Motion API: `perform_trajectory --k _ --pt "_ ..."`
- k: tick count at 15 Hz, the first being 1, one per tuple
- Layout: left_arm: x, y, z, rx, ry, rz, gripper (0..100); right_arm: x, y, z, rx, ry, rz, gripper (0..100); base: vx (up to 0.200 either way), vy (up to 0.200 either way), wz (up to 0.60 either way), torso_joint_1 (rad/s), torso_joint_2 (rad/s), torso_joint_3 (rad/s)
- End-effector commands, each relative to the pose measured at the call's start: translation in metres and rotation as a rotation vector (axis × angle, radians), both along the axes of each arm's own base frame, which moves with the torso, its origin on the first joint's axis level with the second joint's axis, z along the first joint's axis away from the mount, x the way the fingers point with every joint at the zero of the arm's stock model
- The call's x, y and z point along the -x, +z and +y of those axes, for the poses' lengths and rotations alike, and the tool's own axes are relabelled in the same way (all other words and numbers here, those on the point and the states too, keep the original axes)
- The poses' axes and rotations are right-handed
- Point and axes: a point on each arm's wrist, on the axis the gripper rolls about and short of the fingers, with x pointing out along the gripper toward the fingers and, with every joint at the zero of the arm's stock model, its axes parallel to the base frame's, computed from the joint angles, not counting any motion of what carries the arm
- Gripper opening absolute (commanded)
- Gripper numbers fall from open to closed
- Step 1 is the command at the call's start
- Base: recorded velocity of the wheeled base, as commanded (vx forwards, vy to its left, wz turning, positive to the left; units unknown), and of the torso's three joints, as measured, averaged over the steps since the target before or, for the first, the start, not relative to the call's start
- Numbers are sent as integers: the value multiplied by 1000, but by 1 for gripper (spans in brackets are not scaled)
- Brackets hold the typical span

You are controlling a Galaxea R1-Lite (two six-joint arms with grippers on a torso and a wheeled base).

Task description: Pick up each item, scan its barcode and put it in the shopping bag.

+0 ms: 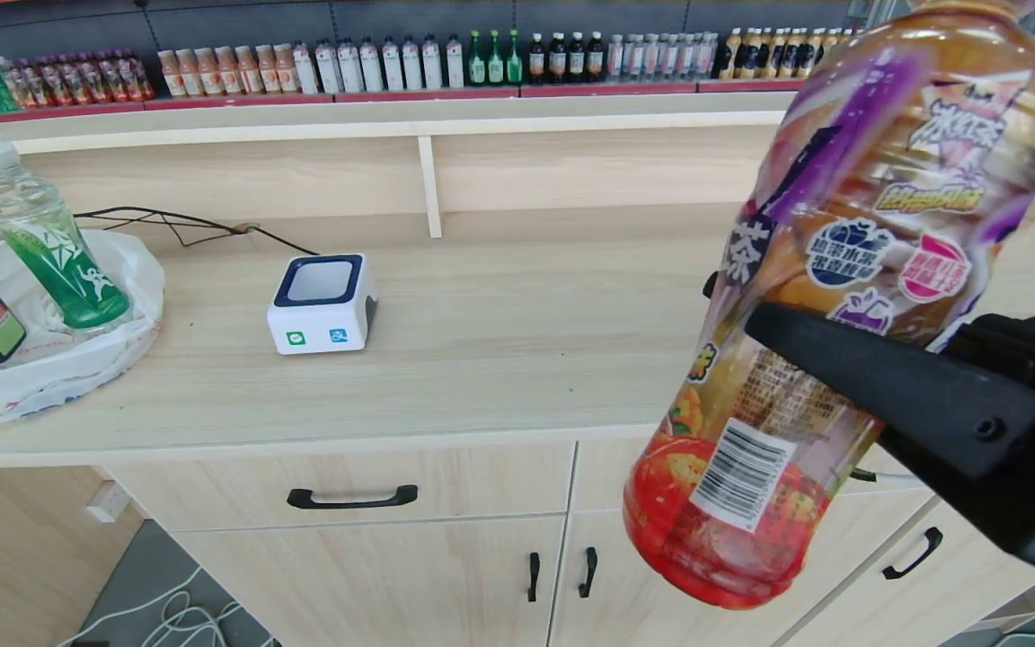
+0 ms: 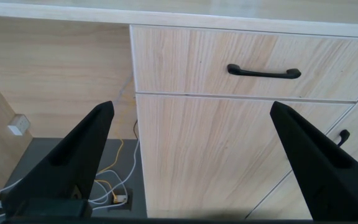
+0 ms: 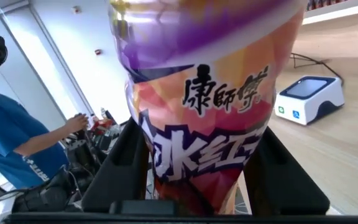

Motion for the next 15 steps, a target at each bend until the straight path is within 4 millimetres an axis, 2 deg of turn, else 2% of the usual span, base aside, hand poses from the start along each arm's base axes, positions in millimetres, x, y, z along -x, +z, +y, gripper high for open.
perform_trajectory --k 1,4,7,10,15 --pt "0 0 0 0 0 0 100 -13 2 12 -6 8 18 0 0 0 0 0 0 0" --pt "0 0 0 0 0 0 100 -19 16 18 -82 68 18 0 0 0 0 0 0 0" --pt "0 0 0 0 0 0 100 -25 9 28 -53 191 -59 0 0 0 0 0 0 0" --pt "0 0 0 0 0 0 100 -39 15 41 -65 205 -87 0 0 0 0 0 0 0" --pt "0 0 0 0 0 0 100 -44 22 45 -94 237 -62 0 0 0 0 0 0 0"
